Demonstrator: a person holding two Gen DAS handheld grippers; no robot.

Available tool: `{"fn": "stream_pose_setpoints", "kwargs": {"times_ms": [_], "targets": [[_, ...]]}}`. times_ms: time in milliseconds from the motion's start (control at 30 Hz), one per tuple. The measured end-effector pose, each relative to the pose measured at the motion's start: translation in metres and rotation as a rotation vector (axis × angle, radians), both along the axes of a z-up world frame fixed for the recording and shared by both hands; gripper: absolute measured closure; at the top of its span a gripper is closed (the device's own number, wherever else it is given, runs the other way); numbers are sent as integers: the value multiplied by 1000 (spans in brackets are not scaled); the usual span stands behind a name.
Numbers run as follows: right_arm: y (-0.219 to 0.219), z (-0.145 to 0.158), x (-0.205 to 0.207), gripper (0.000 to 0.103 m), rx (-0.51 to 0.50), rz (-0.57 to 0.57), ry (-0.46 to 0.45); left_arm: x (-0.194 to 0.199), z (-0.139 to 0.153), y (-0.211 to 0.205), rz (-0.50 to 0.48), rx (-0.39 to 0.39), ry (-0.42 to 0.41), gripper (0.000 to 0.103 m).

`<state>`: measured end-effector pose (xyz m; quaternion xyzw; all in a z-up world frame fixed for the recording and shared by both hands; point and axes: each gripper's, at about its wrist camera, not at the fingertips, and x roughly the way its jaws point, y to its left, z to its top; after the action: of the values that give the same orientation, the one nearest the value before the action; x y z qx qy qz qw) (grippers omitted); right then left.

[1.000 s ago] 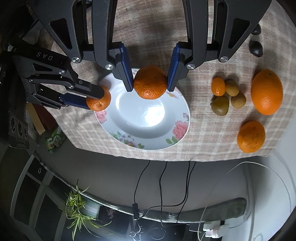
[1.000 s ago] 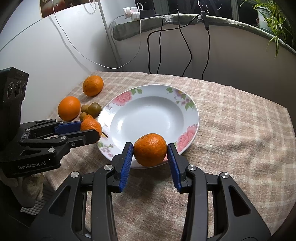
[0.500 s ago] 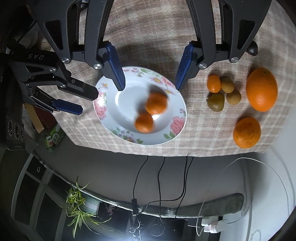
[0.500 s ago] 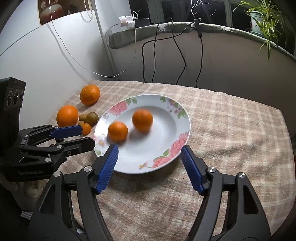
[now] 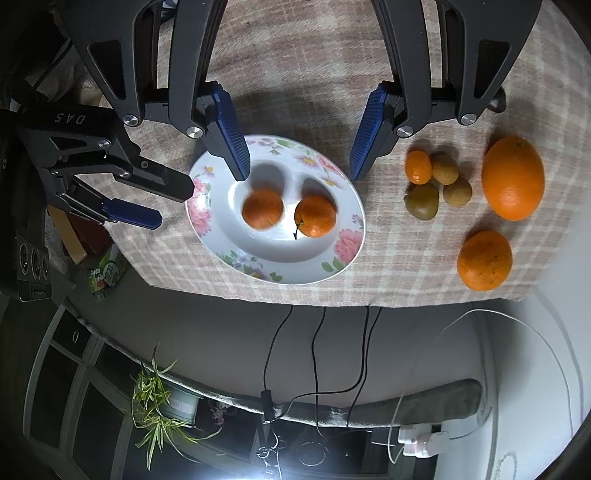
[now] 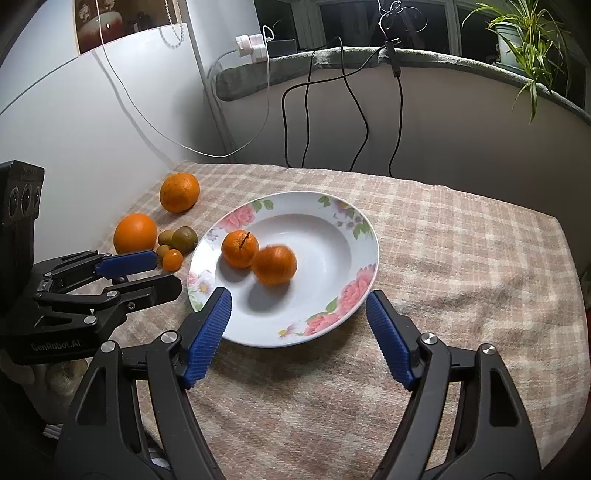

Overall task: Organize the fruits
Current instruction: 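Withdraw both open tools from the plate toward the dark plums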

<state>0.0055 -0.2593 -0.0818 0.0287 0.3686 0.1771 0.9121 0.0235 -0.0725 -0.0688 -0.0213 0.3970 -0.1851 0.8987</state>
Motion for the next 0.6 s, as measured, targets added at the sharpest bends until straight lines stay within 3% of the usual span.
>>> {"fn": "stream_pose_setpoints", "kwargs": {"times_ms": [600], "targets": [[20,7,-2,25,-6,45,-13,-11,3,33,73,-7,-22,48]]}}
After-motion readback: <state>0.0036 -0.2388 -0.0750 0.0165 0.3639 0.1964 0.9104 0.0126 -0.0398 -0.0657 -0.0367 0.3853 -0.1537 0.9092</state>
